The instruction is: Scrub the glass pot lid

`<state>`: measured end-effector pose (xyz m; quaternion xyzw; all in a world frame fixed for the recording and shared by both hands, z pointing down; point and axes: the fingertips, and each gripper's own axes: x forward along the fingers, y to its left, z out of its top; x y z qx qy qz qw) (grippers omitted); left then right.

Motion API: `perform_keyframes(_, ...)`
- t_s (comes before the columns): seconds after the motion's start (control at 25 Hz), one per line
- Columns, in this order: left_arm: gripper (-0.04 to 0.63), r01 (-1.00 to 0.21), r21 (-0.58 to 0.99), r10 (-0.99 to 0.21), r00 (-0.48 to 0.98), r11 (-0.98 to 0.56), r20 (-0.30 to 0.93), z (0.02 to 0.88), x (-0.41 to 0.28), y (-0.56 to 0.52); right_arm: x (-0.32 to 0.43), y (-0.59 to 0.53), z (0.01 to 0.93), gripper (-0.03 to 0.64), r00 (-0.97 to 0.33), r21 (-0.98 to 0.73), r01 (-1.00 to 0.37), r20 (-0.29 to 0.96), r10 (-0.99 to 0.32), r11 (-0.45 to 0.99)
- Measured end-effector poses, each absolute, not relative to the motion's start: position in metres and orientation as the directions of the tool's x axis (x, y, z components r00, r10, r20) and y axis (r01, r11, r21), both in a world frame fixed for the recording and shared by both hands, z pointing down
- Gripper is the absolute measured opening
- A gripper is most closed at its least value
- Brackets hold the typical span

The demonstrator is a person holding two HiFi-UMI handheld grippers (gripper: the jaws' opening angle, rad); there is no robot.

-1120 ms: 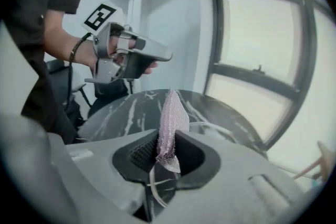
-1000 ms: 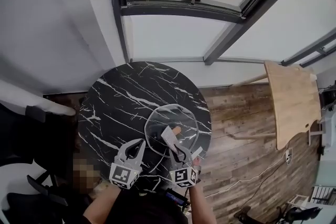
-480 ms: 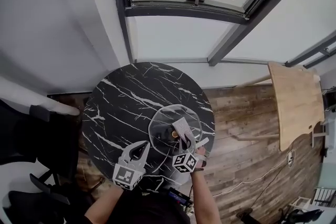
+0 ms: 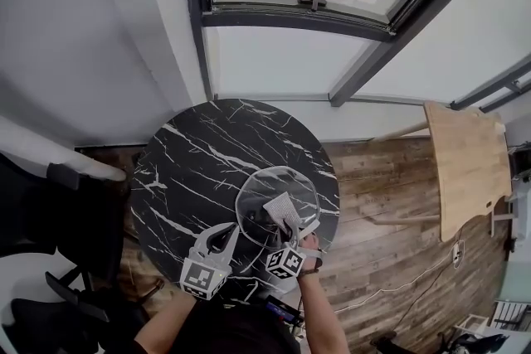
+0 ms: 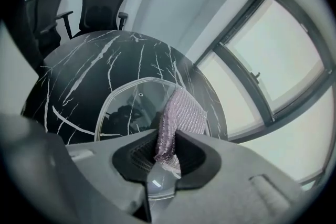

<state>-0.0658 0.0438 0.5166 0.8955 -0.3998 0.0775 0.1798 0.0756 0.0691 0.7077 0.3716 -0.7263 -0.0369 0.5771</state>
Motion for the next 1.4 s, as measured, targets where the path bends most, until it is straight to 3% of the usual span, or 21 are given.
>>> perform_keyframes(0.2, 0.002, -0.736, 0.267, -0.682, 0.677, -0.622, 0.277, 0.517, -0.066, 0.046, 0.056, 0.081, 0.707, 0.077, -0.155, 0.340, -0.586, 0.844, -0.514, 0.735)
perform_keyframes(0.44, 0.002, -0.731, 0.274, -0.678, 0.682, -0.625, 0.276, 0.512, -0.066, 0.046, 0.032, 0.095, 0.697, 0.078, -0.396, -0.019, -0.720, 0.833, -0.388, 0.694)
perform_keyframes(0.56, 0.002, -0.731, 0.286, -0.681, 0.681, -0.619, 0.269, 0.510, -0.067, 0.045, 0.027, 0.091, 0.668, 0.077, -0.536, -0.188, -0.750, 0.736, -0.414, 0.634)
perform_keyframes(0.68, 0.002, -0.734, 0.306, -0.696, 0.676, -0.606, 0.243, 0.499, -0.068, 0.037, 0.035, 0.075, 0.607, 0.075, -0.634, -0.341, -0.768, 0.523, -0.570, 0.542)
perform_keyframes(0.76, 0.002, -0.733, 0.300, -0.708, 0.674, -0.610, 0.209, 0.481, -0.065, 0.029, 0.047, 0.061, 0.550, 0.075, -0.610, -0.347, -0.790, 0.365, -0.704, 0.505)
perform_keyframes(0.96, 0.002, -0.741, 0.195, -0.743, 0.665, -0.643, 0.075, 0.411, -0.068, 0.017, 0.077, 0.044, 0.403, 0.077, -0.344, -0.071, -0.938, 0.061, -0.937, 0.340)
perform_keyframes(1.16, 0.002, -0.795, 0.155, -0.798, 0.600, -0.586, 0.062, 0.409, -0.078, 0.018, 0.096, 0.051, 0.415, 0.078, -0.159, 0.030, -0.986, 0.134, -0.978, 0.165)
perform_keyframes(1.4, 0.002, -0.773, 0.161, -0.775, 0.629, -0.614, 0.060, 0.406, -0.066, 0.035, 0.095, 0.069, 0.424, 0.074, -0.144, -0.033, -0.989, 0.154, -0.977, 0.141)
